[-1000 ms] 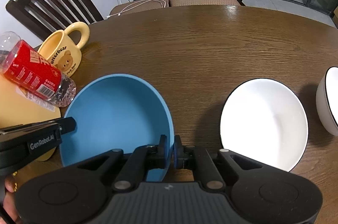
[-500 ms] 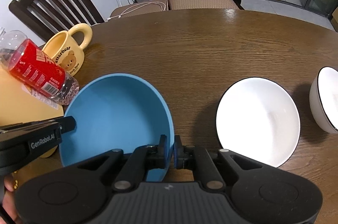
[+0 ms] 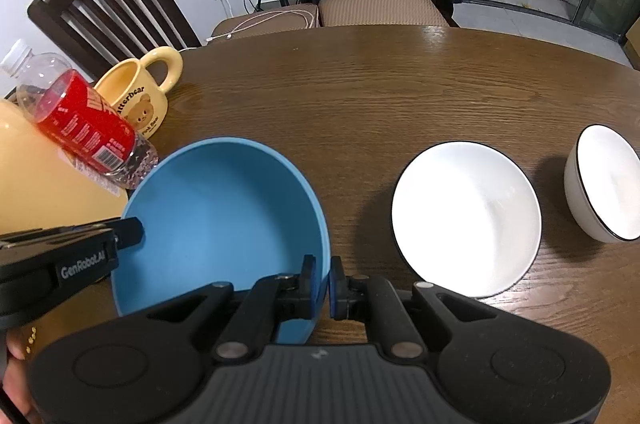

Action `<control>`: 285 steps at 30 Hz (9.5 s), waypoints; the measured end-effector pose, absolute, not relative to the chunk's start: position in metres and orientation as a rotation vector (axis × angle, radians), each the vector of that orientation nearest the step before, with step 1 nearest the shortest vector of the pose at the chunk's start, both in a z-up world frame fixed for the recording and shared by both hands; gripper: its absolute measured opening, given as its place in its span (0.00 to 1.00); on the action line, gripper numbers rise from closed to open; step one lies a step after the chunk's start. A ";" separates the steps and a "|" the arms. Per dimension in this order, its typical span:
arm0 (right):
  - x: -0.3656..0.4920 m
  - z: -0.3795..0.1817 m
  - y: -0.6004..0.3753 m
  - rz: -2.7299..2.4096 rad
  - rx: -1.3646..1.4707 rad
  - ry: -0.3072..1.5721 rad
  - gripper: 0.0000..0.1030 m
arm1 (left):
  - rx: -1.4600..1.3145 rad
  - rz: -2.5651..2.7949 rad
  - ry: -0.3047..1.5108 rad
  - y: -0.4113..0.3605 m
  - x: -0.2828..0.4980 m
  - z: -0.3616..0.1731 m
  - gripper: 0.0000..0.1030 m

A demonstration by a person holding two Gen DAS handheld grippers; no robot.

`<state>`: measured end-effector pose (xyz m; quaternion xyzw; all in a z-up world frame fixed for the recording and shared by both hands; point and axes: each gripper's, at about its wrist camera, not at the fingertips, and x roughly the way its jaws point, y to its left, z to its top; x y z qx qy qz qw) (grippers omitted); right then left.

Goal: Organize plates and bowls
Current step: 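Lift the blue bowl with both grippers and carry it away from the thermos, then carry the held blue bowl with both grippers toward the stacked cream plates, then lower the blue bowl onto the table beside the cream plates with both grippers, then open both grippers to release the blue bowl rim, then withdraw both grippers up and back from the blue bowl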

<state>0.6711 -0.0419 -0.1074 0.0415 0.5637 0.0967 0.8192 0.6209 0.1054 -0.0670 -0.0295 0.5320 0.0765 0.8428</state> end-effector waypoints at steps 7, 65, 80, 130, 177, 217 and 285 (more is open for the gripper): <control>0.656 -0.099 -0.048 0.209 0.087 1.194 0.05 | -0.056 0.163 1.110 0.098 0.606 -0.058 0.08; 0.507 -0.049 -0.165 0.104 0.119 1.155 0.05 | 0.011 0.062 1.064 -0.026 0.474 -0.011 0.08; 0.470 -0.048 -0.197 0.081 0.122 1.156 0.05 | 0.029 0.039 1.071 -0.057 0.445 -0.016 0.08; 0.380 -0.052 -0.300 -0.018 0.180 1.164 0.05 | 0.123 -0.106 1.076 -0.159 0.373 -0.026 0.08; 0.347 -0.093 -0.336 -0.061 0.219 1.240 0.05 | 0.184 -0.189 1.148 -0.194 0.342 -0.063 0.08; 0.342 -0.126 -0.357 -0.077 0.239 1.298 0.05 | 0.215 -0.216 1.220 -0.213 0.337 -0.095 0.08; 0.165 -0.006 -0.325 0.093 0.122 0.657 1.00 | -0.063 -0.164 0.757 -0.108 0.185 -0.013 1.00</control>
